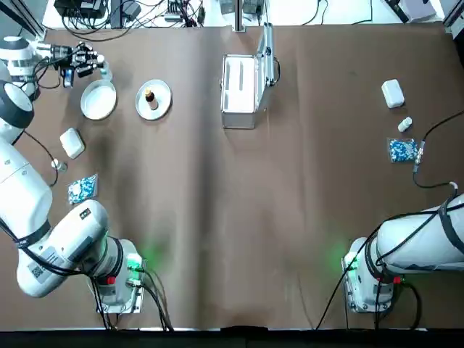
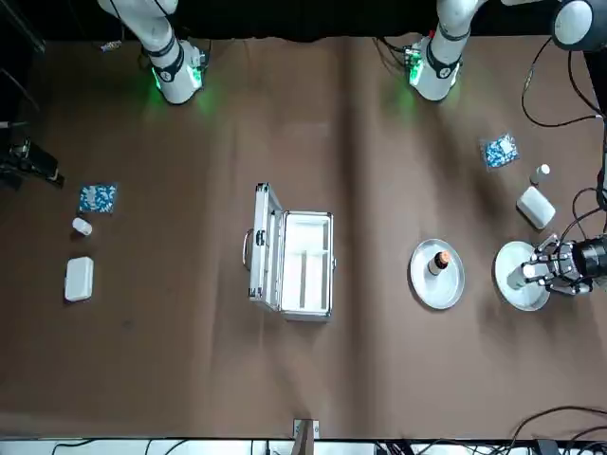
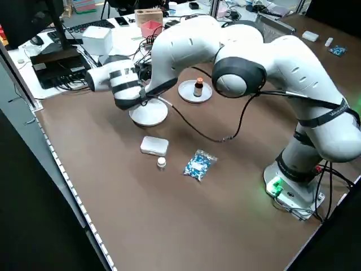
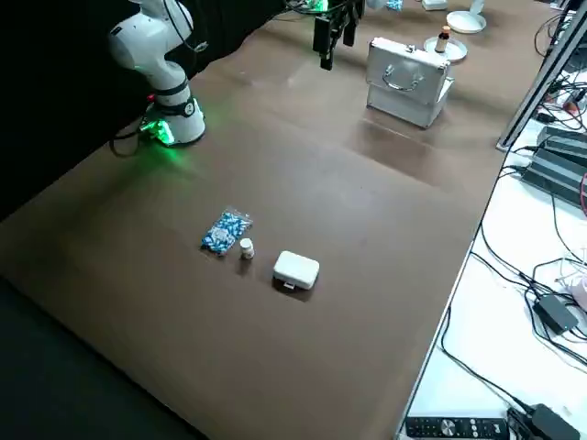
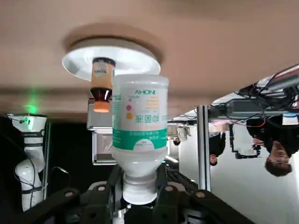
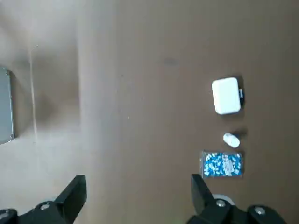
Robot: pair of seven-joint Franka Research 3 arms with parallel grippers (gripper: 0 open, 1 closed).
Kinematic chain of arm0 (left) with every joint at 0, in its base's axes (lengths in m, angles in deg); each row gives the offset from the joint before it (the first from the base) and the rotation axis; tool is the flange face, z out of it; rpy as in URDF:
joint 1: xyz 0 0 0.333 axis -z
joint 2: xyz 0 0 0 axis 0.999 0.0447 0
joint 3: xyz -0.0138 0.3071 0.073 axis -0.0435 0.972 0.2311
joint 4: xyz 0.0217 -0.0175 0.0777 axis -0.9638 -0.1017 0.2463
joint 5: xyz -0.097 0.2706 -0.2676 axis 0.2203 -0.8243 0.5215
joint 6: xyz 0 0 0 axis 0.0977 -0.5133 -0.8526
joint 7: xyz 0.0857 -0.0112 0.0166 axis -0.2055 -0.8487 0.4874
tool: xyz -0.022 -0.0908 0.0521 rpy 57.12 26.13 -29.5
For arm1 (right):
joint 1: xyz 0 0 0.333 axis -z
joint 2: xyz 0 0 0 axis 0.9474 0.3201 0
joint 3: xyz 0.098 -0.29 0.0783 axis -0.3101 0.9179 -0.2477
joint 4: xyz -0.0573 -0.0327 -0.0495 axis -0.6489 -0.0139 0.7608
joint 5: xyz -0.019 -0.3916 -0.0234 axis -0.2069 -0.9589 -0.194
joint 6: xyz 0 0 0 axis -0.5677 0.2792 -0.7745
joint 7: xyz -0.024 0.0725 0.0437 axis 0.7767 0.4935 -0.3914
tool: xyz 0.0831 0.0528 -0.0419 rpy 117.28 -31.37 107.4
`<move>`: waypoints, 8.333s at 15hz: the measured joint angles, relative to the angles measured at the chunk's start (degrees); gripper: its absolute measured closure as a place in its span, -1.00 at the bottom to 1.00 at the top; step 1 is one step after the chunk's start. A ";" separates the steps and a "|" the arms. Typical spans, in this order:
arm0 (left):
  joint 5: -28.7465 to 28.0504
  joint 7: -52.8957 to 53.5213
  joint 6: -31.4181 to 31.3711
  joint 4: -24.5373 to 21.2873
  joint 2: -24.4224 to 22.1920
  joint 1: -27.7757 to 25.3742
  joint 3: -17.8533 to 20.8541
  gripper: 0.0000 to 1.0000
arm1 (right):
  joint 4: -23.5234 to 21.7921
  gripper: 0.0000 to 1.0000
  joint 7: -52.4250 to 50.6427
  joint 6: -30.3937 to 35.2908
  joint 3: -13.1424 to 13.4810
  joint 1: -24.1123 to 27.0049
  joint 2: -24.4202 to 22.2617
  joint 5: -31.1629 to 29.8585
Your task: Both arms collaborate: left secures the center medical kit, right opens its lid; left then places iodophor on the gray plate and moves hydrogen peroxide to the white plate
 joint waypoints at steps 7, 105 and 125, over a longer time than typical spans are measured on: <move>0.08 7.90 -0.67 0.29 6.08 -2.96 2.18 0.36 | 0.13 -0.97 2.85 3.19 0.02 0.29 0.00 -0.02; -57.03 32.77 -0.37 -2.81 -37.81 40.20 1.30 -1.00 | 2.05 -0.97 -6.77 -2.18 -0.02 1.23 -0.08 -2.54; -56.91 38.24 -0.88 -4.08 -40.71 38.55 1.77 -1.00 | 2.19 -0.97 -6.77 -2.19 -0.73 0.65 -0.33 -2.54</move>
